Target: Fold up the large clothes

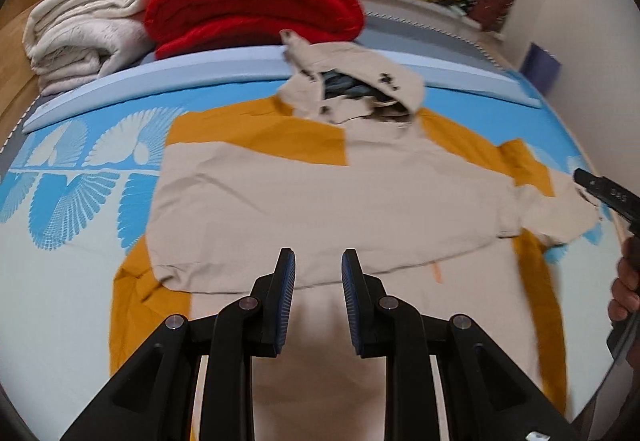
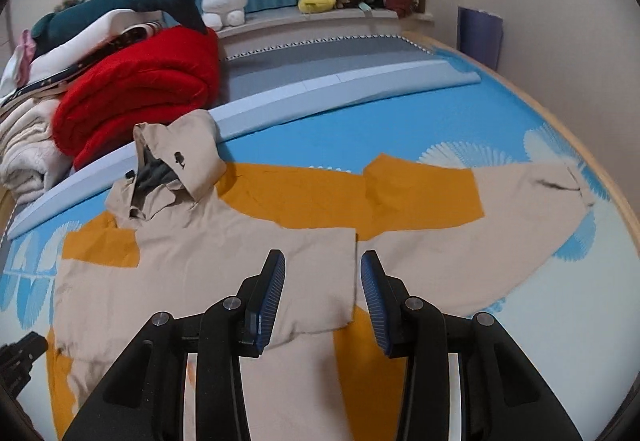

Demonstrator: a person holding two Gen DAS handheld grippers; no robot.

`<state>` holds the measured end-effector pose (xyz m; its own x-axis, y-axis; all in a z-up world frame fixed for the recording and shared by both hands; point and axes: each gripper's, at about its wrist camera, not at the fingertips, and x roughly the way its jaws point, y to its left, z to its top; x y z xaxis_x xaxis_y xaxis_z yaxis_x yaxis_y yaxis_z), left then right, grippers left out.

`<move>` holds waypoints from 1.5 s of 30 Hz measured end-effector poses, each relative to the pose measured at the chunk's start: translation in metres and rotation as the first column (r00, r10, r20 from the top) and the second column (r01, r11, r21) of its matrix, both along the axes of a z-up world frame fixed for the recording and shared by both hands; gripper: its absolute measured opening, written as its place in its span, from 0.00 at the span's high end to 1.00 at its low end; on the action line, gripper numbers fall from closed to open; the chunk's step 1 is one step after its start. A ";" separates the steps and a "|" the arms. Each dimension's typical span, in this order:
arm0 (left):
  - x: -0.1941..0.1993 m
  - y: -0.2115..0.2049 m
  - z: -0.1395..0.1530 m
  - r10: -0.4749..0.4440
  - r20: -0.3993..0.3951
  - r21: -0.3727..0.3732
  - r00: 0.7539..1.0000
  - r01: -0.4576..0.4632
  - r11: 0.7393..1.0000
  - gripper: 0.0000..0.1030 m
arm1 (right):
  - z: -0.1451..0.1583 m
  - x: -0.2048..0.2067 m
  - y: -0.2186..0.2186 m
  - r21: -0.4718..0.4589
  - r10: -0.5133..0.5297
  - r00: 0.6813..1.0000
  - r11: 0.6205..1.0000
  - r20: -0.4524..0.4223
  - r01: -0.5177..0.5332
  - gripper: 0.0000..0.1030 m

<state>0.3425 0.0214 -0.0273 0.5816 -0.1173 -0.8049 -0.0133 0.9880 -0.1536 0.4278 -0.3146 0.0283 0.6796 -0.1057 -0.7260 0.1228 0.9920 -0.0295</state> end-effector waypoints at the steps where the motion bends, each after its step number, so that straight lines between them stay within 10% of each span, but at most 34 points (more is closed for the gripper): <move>1: -0.004 -0.005 0.002 -0.005 0.004 0.001 1.000 0.005 1.000 0.79 | 0.003 -0.005 -0.008 0.001 0.000 1.000 1.000 0.005 0.000 0.60; 11: -0.004 -0.051 0.004 -0.087 0.031 0.022 0.996 0.087 0.996 0.79 | 0.011 -0.021 -0.133 0.077 -0.193 0.980 0.979 0.048 0.189 0.62; 14: -0.001 -0.057 0.002 -0.099 0.027 0.020 0.995 0.098 0.995 0.79 | 0.014 -0.022 -0.170 0.117 -0.225 0.973 0.969 0.058 0.217 0.80; 24: 0.018 -0.054 -0.006 -0.086 0.018 -0.005 0.996 0.086 0.996 0.79 | 0.017 -0.035 -0.301 0.191 -0.369 0.925 0.918 0.087 0.348 0.75; 45: 0.032 -0.056 -0.028 -0.097 -0.015 0.024 0.995 0.098 0.995 0.79 | -0.116 0.016 -0.478 0.473 -0.549 0.825 0.695 -0.137 0.541 0.71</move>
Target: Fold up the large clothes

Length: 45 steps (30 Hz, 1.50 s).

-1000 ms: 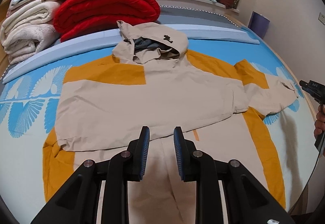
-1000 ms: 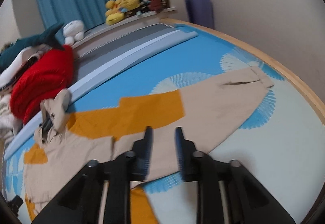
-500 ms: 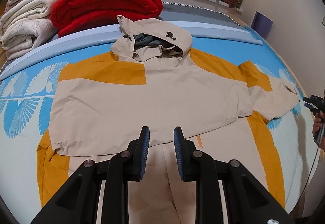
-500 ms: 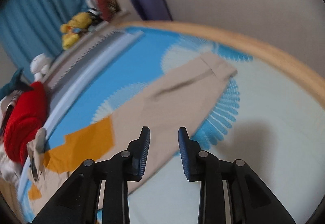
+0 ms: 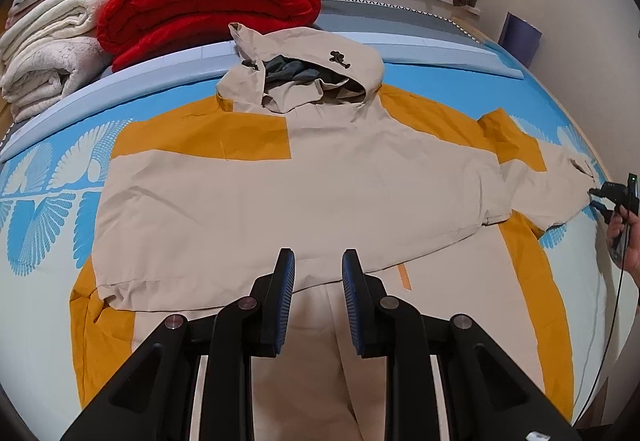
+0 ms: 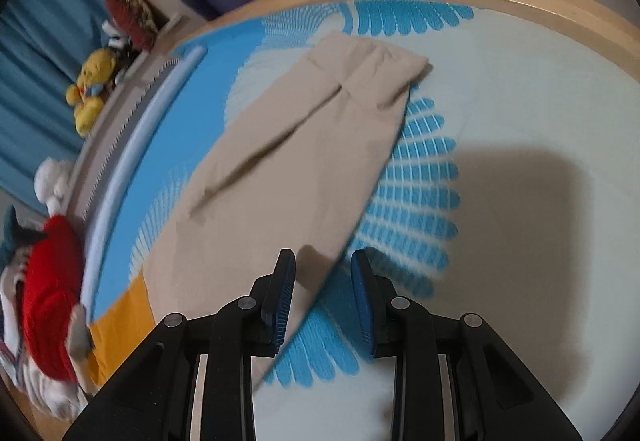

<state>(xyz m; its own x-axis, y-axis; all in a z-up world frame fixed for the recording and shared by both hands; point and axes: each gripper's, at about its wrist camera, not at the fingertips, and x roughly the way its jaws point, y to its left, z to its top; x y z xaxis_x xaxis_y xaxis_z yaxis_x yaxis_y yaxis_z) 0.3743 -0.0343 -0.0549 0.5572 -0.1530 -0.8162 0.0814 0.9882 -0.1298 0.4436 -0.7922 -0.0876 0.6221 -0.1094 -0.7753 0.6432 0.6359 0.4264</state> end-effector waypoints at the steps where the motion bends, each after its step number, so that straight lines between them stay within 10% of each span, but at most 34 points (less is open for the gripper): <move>1: 0.000 0.000 0.000 0.000 0.001 0.002 1.000 0.000 1.000 0.79 | 0.000 0.001 -0.002 0.010 -0.011 1.000 1.000 0.013 0.011 0.71; 9: 0.001 0.008 0.005 0.012 0.015 -0.008 1.000 -0.012 1.000 0.79 | 0.027 0.017 0.010 -0.081 -0.074 0.995 0.994 0.072 0.079 0.96; 20: -0.001 0.053 0.022 0.083 -0.021 -0.035 0.996 -0.084 0.996 0.79 | 0.156 0.045 0.202 -0.470 0.261 0.961 0.862 0.095 -0.188 0.98; 28: -0.006 0.101 0.031 0.159 -0.049 -0.088 0.986 -0.163 0.983 0.79 | 0.172 0.032 0.457 -0.515 0.665 0.745 0.659 0.059 -0.548 0.97; 35: -0.006 0.120 0.025 0.164 -0.115 -0.114 0.980 -0.177 0.978 0.78 | 0.078 -0.015 0.632 -0.282 0.860 0.510 0.484 -0.021 -0.828 0.96; 39: -0.004 0.119 0.021 0.145 -0.144 -0.128 0.979 -0.163 0.978 0.76 | 0.017 -0.033 0.658 -0.163 0.865 0.462 0.436 -0.196 -0.885 0.94; 45: 0.001 0.116 0.020 0.149 -0.140 -0.137 0.979 -0.168 0.976 0.76 | 0.045 -0.064 0.613 -0.144 0.827 0.529 0.510 -0.189 -0.848 0.87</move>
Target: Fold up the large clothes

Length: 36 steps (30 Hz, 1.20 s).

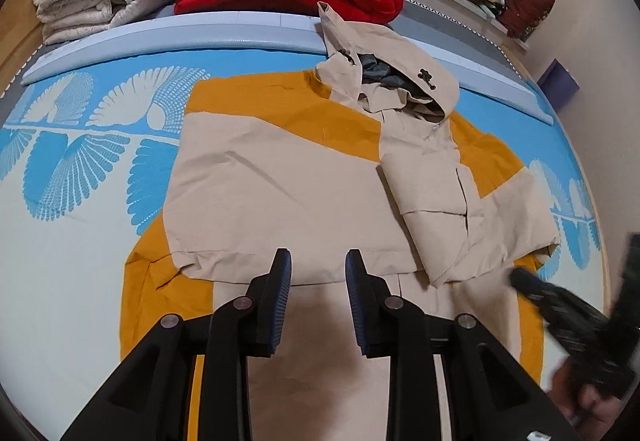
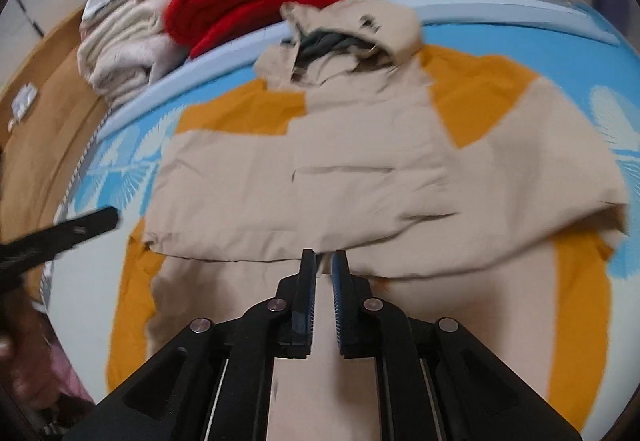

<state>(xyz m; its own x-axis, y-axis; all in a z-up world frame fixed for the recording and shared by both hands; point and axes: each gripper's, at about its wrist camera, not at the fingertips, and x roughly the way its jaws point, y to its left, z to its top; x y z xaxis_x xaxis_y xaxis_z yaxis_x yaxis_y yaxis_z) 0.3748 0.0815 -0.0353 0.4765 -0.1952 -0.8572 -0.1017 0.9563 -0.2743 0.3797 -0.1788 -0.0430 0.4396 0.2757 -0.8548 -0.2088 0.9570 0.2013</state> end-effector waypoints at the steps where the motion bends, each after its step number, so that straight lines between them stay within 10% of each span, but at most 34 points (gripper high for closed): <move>1: 0.002 -0.001 0.000 0.003 0.004 -0.005 1.000 -0.003 1.000 0.76 | 0.015 -0.009 -0.011 0.010 -0.023 0.999 1.000 0.030 0.023 0.80; 8: 0.009 -0.028 -0.006 -0.038 0.033 -0.018 0.999 0.039 0.999 0.76 | 0.066 -0.026 -0.062 0.062 -0.190 0.965 0.981 0.181 0.182 0.57; 23: 0.023 -0.030 -0.018 -0.029 0.025 0.011 0.999 0.029 1.000 0.76 | -0.081 0.069 -0.074 0.310 -0.276 0.935 0.889 -0.223 0.337 0.65; 24: 0.024 -0.024 -0.017 -0.013 0.026 0.013 1.000 0.012 1.000 0.76 | -0.078 0.070 -0.068 0.320 -0.277 0.943 0.890 -0.186 0.325 0.88; 29: 0.027 0.002 -0.017 0.079 -0.003 0.025 0.997 -0.079 0.997 0.76 | -0.038 0.063 -0.005 0.414 -0.086 0.996 0.908 0.025 0.068 0.91; 36: 0.022 0.041 -0.020 0.181 -0.030 -0.029 0.983 -0.182 0.983 0.76 | 0.011 0.033 0.050 0.308 0.139 0.989 0.939 0.060 -0.150 0.62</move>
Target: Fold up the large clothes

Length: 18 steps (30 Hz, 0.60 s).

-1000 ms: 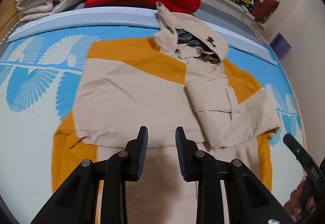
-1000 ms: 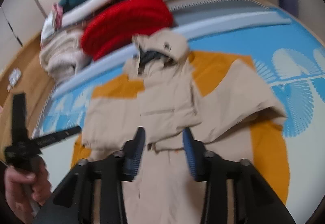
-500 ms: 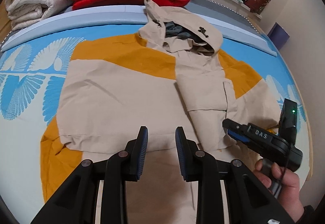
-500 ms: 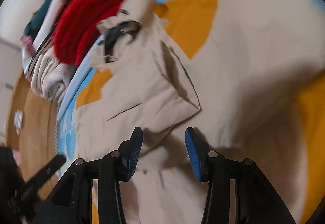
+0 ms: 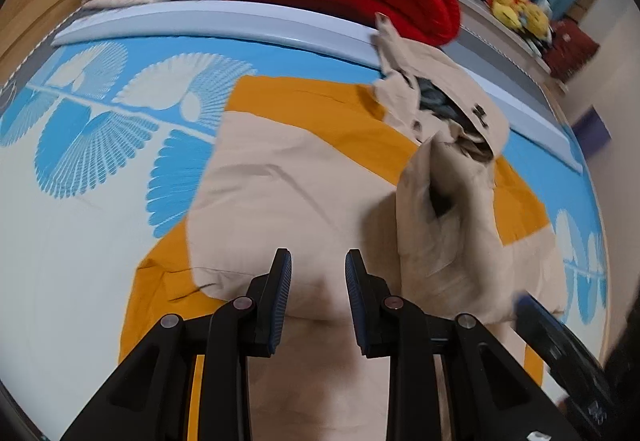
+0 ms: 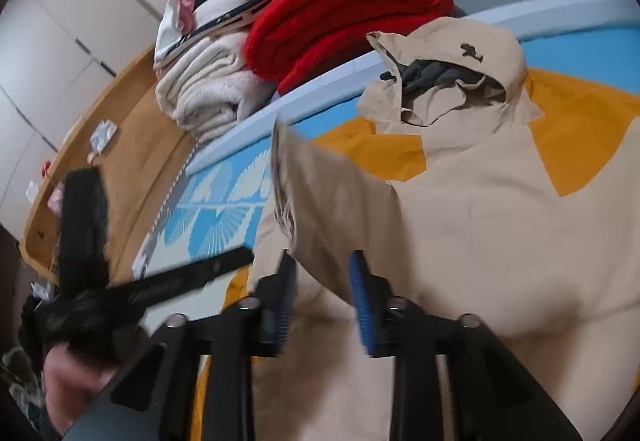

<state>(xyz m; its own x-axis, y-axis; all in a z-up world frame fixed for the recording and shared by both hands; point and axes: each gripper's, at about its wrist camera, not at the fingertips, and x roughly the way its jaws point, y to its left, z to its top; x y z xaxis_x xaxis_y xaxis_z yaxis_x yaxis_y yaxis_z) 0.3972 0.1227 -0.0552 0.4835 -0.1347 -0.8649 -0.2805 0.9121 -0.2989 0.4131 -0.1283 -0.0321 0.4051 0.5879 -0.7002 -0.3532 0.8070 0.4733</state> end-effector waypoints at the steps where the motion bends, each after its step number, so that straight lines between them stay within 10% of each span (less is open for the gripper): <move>1: 0.000 0.006 -0.001 0.015 -0.006 -0.016 1.000 -0.015 1.000 0.76 | 0.007 -0.006 -0.002 -0.046 -0.016 1.000 0.999 0.002 0.016 0.59; 6: -0.002 0.027 -0.011 0.068 -0.038 -0.084 0.997 -0.071 0.994 0.76 | 0.029 -0.033 -0.058 -0.157 -0.217 0.974 0.962 0.061 0.224 0.54; 12: -0.001 0.039 -0.046 0.072 -0.143 -0.187 0.987 -0.099 0.977 0.74 | -0.014 -0.017 -0.157 -0.168 -0.571 0.810 0.818 -0.130 0.550 0.54; 18: 0.001 0.031 -0.086 0.037 -0.251 -0.283 0.967 -0.110 0.953 0.72 | -0.048 0.008 -0.203 -0.159 -0.638 0.718 0.768 -0.277 0.621 0.54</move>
